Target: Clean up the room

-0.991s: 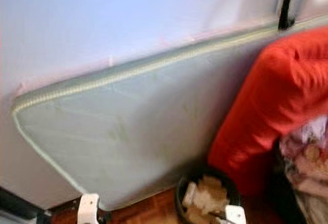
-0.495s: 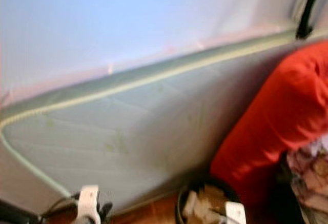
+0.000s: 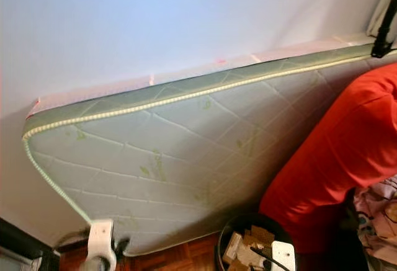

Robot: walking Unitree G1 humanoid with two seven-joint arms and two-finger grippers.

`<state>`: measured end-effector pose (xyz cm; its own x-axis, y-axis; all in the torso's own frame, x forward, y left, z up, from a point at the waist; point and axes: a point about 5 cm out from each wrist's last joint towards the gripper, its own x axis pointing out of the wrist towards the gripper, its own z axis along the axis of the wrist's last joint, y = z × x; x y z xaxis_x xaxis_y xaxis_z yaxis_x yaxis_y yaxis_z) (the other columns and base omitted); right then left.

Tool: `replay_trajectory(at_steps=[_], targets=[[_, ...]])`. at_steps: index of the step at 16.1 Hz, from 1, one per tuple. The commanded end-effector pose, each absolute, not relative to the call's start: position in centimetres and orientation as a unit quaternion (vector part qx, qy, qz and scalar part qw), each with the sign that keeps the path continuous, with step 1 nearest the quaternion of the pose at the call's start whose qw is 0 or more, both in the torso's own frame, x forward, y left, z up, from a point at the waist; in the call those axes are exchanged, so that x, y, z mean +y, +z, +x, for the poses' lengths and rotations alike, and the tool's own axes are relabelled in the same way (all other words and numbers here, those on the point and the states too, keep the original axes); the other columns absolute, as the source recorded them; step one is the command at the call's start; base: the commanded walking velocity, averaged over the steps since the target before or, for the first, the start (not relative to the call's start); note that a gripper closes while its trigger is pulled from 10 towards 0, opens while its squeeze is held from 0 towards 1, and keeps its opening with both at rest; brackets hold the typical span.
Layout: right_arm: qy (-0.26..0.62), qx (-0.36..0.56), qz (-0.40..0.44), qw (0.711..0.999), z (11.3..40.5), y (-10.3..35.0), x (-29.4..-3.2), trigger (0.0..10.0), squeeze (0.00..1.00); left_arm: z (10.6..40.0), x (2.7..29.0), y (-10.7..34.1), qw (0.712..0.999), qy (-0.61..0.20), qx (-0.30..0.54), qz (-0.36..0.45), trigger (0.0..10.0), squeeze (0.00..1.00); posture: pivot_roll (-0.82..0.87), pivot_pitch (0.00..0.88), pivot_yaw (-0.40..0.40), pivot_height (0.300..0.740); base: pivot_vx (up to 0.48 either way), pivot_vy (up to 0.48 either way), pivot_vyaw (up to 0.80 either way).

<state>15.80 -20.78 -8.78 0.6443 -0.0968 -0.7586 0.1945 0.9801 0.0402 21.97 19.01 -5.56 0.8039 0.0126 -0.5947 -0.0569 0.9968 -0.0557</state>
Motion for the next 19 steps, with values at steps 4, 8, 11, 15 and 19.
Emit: replay_trajectory(at_steps=[4, 8, 11, 15, 19], targets=[[-0.081, 0.280, 0.065, 0.954, 23.6, -4.4, -19.7, 10.0, 0.00, 24.7, 19.8, -2.6, 0.977, 0.022, 0.206, -0.042, 10.0, 0.00, -0.01, 0.020, 0.028, 0.740, 0.000, 0.000, 0.00], [-0.084, 0.265, 0.074, 0.958, 23.2, -4.4, -20.2, 10.0, 0.00, 23.7, 20.0, -2.4, 0.985, 0.019, 0.171, -0.029, 10.0, 0.00, -0.02, 0.032, 0.027, 0.740, 0.000, 0.000, 0.00], [-0.083, 0.257, 0.069, 0.960, 22.9, -4.4, -20.2, 10.0, 0.00, 24.0, 19.5, -1.7, 0.989, 0.014, 0.147, -0.028, 10.0, 0.00, -0.01, 0.035, 0.024, 0.740, 0.000, 0.000, 0.00], [-0.078, 0.241, 0.064, 0.965, 23.6, -3.9, -20.2, 10.0, 0.00, 24.3, 19.6, -1.1, 0.991, 0.008, 0.131, -0.023, 10.0, 0.00, -0.02, 0.040, 0.030, 0.740, 0.000, 0.000, 0.00], [-0.069, 0.234, 0.061, 0.968, 24.1, -3.6, -19.8, 10.0, 0.00, 24.4, 19.7, -0.7, 0.992, 0.010, 0.127, -0.021, 10.0, 0.00, -0.02, 0.042, 0.032, 0.715, 0.000, 0.000, 0.00]])
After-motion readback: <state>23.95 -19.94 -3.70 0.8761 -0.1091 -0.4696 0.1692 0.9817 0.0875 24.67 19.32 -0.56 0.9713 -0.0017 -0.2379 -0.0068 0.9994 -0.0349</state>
